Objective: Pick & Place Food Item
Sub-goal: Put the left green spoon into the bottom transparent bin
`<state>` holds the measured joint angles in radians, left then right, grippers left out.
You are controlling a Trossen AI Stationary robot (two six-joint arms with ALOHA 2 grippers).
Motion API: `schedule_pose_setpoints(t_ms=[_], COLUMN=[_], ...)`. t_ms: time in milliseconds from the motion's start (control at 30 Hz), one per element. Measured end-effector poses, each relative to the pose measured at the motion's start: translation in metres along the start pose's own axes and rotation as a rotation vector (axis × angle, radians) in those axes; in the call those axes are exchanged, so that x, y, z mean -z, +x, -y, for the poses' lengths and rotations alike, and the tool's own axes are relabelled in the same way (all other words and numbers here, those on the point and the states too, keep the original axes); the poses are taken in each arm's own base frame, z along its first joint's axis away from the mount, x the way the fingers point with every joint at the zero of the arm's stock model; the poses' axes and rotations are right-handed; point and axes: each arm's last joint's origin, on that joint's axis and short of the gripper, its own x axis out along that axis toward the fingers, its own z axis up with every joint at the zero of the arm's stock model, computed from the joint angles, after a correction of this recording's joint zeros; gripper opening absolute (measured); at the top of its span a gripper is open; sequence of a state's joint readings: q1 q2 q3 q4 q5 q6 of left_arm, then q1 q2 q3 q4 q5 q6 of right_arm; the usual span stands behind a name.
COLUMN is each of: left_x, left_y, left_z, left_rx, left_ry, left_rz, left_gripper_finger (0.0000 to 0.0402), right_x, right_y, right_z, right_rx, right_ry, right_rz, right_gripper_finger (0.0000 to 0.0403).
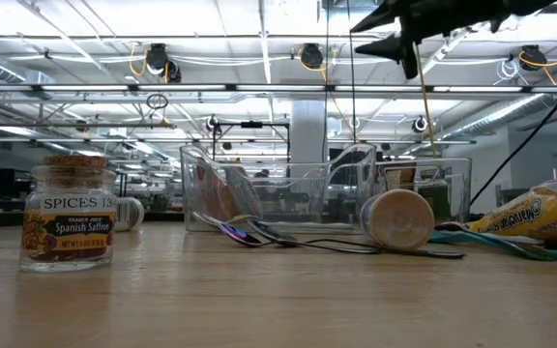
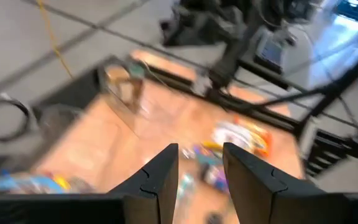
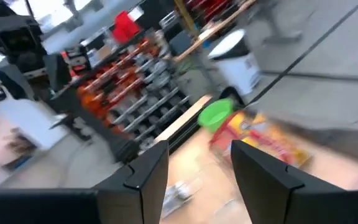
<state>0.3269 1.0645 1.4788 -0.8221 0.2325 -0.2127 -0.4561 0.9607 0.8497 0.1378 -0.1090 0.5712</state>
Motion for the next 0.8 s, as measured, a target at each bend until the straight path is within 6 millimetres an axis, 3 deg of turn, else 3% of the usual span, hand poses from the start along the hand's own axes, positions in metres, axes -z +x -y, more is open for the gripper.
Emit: schedule_pose_setpoints(t_ms=[133, 333, 600, 800], left_x=[0.012, 0.024, 0.056, 0.104], left_y=[-0.001, 0.017, 0.07, 0.113], left_z=[0.013, 0.038, 0.061, 0.065], left_rx=[0.075, 0.125, 0.131, 0.142], left_ry=[-0.055, -0.056, -0.067, -0.202], left_rz=[-0.116, -0.211, -0.422, -0.525], left_gripper_finger=[0.0131, 0.0131, 0.0131, 0.0131], right_x=[0.006, 0.023, 0.057, 0.065], right_y=[0.015, 0.034, 0.045, 0.043], right_z=[0.001, -0.022, -0.043, -0.052], right_rx=[-0.098, -0.355, -0.423, -0.454], right_ry=[0.041, 0.0, -0.01, -0.029], right_rz=[-0.052, -0.13, -0.273, -0.304], right_gripper_finger=[0.0167, 0.0167, 0.0167, 0.0167])
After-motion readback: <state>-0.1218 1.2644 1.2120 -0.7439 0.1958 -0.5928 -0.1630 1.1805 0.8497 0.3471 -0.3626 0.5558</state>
